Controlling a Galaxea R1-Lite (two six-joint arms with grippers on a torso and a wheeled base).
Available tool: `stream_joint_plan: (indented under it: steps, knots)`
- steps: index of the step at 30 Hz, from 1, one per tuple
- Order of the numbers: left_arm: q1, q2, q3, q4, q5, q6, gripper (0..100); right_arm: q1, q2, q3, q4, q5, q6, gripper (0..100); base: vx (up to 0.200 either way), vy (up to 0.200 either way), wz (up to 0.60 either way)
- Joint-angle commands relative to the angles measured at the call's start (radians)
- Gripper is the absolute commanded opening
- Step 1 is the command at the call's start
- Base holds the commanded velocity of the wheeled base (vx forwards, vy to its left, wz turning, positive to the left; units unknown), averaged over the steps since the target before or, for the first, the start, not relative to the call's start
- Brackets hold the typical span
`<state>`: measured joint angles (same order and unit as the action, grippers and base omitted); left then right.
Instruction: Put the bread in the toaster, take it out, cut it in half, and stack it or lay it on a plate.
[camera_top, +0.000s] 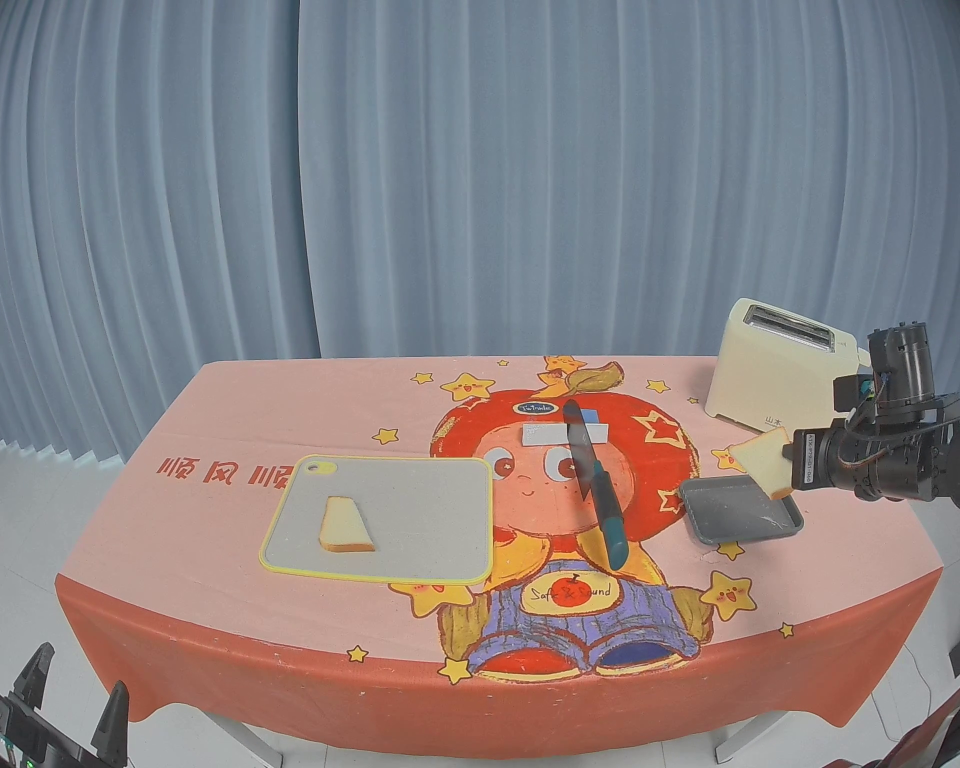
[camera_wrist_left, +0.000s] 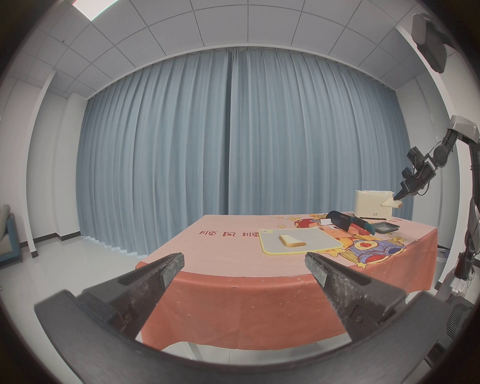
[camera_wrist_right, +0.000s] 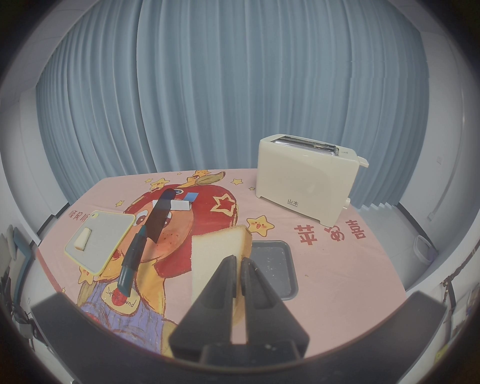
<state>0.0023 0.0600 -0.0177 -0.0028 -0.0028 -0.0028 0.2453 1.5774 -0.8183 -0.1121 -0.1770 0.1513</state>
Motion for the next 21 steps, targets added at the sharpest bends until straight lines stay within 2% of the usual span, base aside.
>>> stream_joint_plan:
  steps: [1, 8, 21]
  knots:
    - [-0.001, 0.0, 0.018, 0.0, 0.0, 0.0, 100, -0.001, 0.027, -0.001, 0.0, 0.001, 0.001, 0, 0.0, 0.0, 0.0]
    - [0.001, 0.0, 0.018, 0.0, 0.0, 0.0, 100, -0.032, 0.116, -0.025, -0.001, -0.001, -0.001, 0, 0.0, 0.0, 0.0]
    - [0.001, 0.0, 0.018, 0.0, 0.0, 0.0, 100, -0.027, 0.188, -0.022, 0.0, -0.009, -0.002, 0, 0.0, 0.0, 0.0]
